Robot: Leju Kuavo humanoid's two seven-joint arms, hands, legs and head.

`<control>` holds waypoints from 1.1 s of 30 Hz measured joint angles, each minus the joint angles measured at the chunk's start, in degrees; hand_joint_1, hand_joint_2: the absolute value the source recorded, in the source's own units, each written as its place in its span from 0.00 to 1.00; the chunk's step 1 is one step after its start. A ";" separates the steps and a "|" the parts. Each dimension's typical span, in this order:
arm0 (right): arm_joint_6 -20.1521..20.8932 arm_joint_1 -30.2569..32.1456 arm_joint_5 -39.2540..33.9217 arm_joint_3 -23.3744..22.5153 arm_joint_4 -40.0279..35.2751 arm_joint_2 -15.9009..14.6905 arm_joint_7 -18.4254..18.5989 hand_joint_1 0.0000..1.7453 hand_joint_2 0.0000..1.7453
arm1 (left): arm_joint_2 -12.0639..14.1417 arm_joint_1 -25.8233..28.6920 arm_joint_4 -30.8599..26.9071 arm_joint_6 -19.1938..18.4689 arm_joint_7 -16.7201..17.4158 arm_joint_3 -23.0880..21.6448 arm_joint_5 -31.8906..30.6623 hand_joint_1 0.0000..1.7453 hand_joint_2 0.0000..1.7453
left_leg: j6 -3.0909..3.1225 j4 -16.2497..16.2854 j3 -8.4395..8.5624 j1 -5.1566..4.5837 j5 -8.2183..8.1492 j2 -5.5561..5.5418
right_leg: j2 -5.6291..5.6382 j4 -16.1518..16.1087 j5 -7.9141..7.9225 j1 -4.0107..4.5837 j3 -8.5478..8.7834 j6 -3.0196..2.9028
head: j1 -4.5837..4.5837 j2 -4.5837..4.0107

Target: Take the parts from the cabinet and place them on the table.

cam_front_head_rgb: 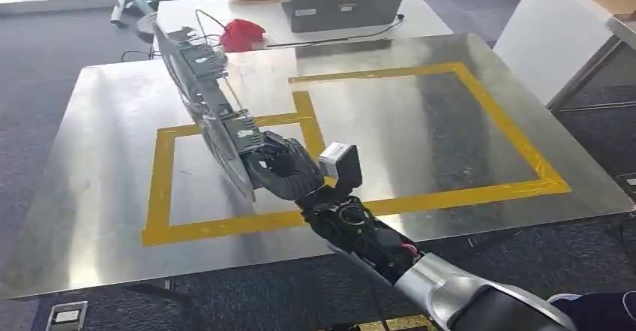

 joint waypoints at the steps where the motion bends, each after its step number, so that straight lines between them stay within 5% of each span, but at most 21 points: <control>1: -0.07 -0.02 0.00 0.00 -0.15 0.02 0.11 1.00 1.00 | -0.02 0.00 0.00 0.00 0.00 -0.07 0.11 0.00 1.00 | -0.42 0.46 0.11 0.18 -0.41 -0.03 | -0.17 -5.92 2.85 -0.24 2.83 0.26 | 0.00 0.00; 2: -0.07 -0.08 0.18 0.00 -0.24 0.02 0.11 1.00 1.00 | 0.00 0.02 0.02 0.00 0.00 -0.11 0.20 0.00 1.00 | -0.89 0.95 0.00 0.19 -0.84 -0.02 | -0.44 -9.82 3.39 -0.37 4.43 0.48 | 0.02 0.00; 3: -0.02 -0.28 0.22 0.04 -0.46 0.22 0.13 1.00 1.00 | 0.11 -0.15 0.00 0.00 0.00 -0.13 0.26 0.00 1.00 | -1.26 1.59 -0.57 -0.18 -1.06 0.00 | -0.33 -10.60 2.51 0.08 4.98 0.07 | 0.09 0.00; 4: -0.02 -0.47 0.33 0.04 -0.63 0.26 0.15 1.00 1.00 | 0.11 -0.28 0.02 0.00 0.00 -0.17 0.29 0.00 1.00 | -1.58 1.69 -1.02 -0.29 -0.87 0.03 | -0.13 -10.37 2.43 0.02 4.68 -1.03 | -0.06 0.00; 8: -0.07 -0.39 0.33 0.04 -0.85 0.44 0.26 1.00 1.00 | 0.04 -0.47 0.00 0.00 0.00 -0.20 0.39 0.00 1.00 | -2.40 2.87 -1.29 0.00 -1.92 0.23 | 0.10 -10.71 2.35 -0.18 4.94 -2.75 | -0.35 0.00; 11: -0.07 -0.59 0.35 0.04 -1.03 0.55 0.28 1.00 1.00 | 0.07 -0.61 0.00 0.00 0.00 -0.22 0.42 0.00 1.00 | -2.60 16.70 -8.56 -0.02 -7.75 0.20 | 0.10 -10.75 2.22 0.06 4.95 -3.29 | -0.61 0.00; 12: -0.07 -0.58 0.33 0.04 -1.03 0.55 0.28 1.00 1.00 | 0.11 -0.57 0.00 0.00 0.00 -0.22 0.44 0.00 1.00 | -2.55 20.78 -10.99 -0.03 -8.65 0.19 | 0.13 -10.75 2.11 0.20 5.01 -3.45 | -0.61 0.00; 13: -0.07 -0.50 0.35 0.04 -1.03 0.55 0.31 1.00 1.00 | 0.11 -0.55 0.00 0.00 0.00 -0.22 0.44 0.00 1.00 | -2.39 21.89 -12.22 -0.04 -7.88 0.19 | 0.23 -10.75 2.07 0.28 5.14 -3.51 | -0.63 0.00; 14: -0.09 -0.44 0.35 0.07 -1.03 0.55 0.33 1.00 1.00 | 0.11 -0.53 0.00 0.00 0.00 -0.22 0.44 0.00 1.00 | -2.14 19.75 -11.79 -0.04 -5.66 0.18 | 0.37 -10.75 1.98 0.34 5.32 -3.60 | -0.65 0.00; 17: -0.15 -0.59 0.59 0.05 -1.07 0.63 0.33 1.00 1.00 | 0.22 -0.55 0.00 0.00 0.00 -0.22 0.53 0.00 1.00 | -0.97 4.66 -5.94 -0.21 2.67 0.14 | 0.66 -10.75 1.70 0.41 5.79 -3.41 | -0.63 0.00; 18: -0.24 -0.70 0.61 0.07 -1.09 0.66 0.31 1.00 1.00 | 0.28 -0.59 0.00 0.00 0.00 -0.22 0.59 0.00 1.00 | -0.91 3.13 -5.26 -0.66 1.94 0.10 | 0.78 -10.52 1.54 0.95 5.53 -3.11 | -0.68 0.00; 21: -0.50 -0.66 0.68 0.09 -1.31 0.68 0.31 1.00 1.00 | 0.26 -0.68 0.00 0.00 0.00 -0.22 0.61 0.00 1.00 | -0.62 3.06 -5.47 -0.76 1.85 -0.01 | 0.78 -11.06 1.74 0.66 5.60 -2.33 | -0.65 0.00; 23: -0.50 -0.64 0.68 0.07 -1.40 0.68 0.33 1.00 1.00 | 0.02 -0.63 0.00 0.00 0.00 -0.22 0.61 0.00 1.00 | -0.15 2.16 -4.85 -0.20 2.21 0.02 | 0.47 -9.63 0.44 0.73 5.05 -1.72 | -0.57 0.00; 26: -0.48 -0.57 0.70 0.09 -1.44 0.68 0.31 1.00 1.00 | 0.04 -0.64 0.00 0.00 0.00 -0.22 0.63 0.00 1.00 | 0.35 2.23 -4.84 -0.43 2.12 0.09 | 0.15 4.48 -6.37 0.57 -1.32 -1.25 | -0.33 0.00; 28: -0.50 -0.51 0.68 0.09 -1.44 0.68 0.33 1.00 1.00 | 0.04 -0.63 0.00 0.00 0.00 -0.22 0.63 0.00 1.00 | 0.54 2.43 -4.78 -0.60 1.98 0.04 | 0.13 8.51 -6.74 0.56 -3.40 -1.23 | -0.35 0.00; 29: -0.55 -0.45 0.68 0.07 -1.44 0.68 0.33 1.00 1.00 | 0.04 -0.61 0.00 0.00 0.00 -0.22 0.64 0.00 1.00 | 0.55 2.53 -4.65 -0.66 1.88 -0.03 | 0.13 5.94 -4.79 0.57 -2.28 -1.38 | -0.33 0.00; 31: -0.57 -0.47 0.68 0.07 -1.46 0.68 0.33 1.00 1.00 | 0.00 -0.62 -0.02 0.00 0.00 -0.22 0.64 0.00 1.00 | 0.39 2.83 -4.31 -0.78 1.52 -0.24 | 0.12 -5.43 1.01 0.62 3.22 -1.99 | -0.33 0.00; 32: -0.55 -0.52 0.70 0.07 -1.51 0.68 0.33 1.00 1.00 | -0.15 -0.60 0.00 0.00 0.00 -0.22 0.63 0.00 1.00 | 0.20 2.93 -4.29 -0.76 1.32 -0.25 | 0.04 -9.86 1.68 0.78 5.08 -2.47 | -0.30 0.00; 33: -0.52 -0.59 0.70 0.09 -1.55 0.74 0.33 1.00 1.00 | -0.20 -0.71 0.00 0.00 -0.02 -0.22 0.63 0.00 1.00 | 0.00 3.26 -4.58 -1.13 1.25 -0.27 | 0.01 -10.62 1.41 1.07 5.62 -2.60 | -0.35 0.00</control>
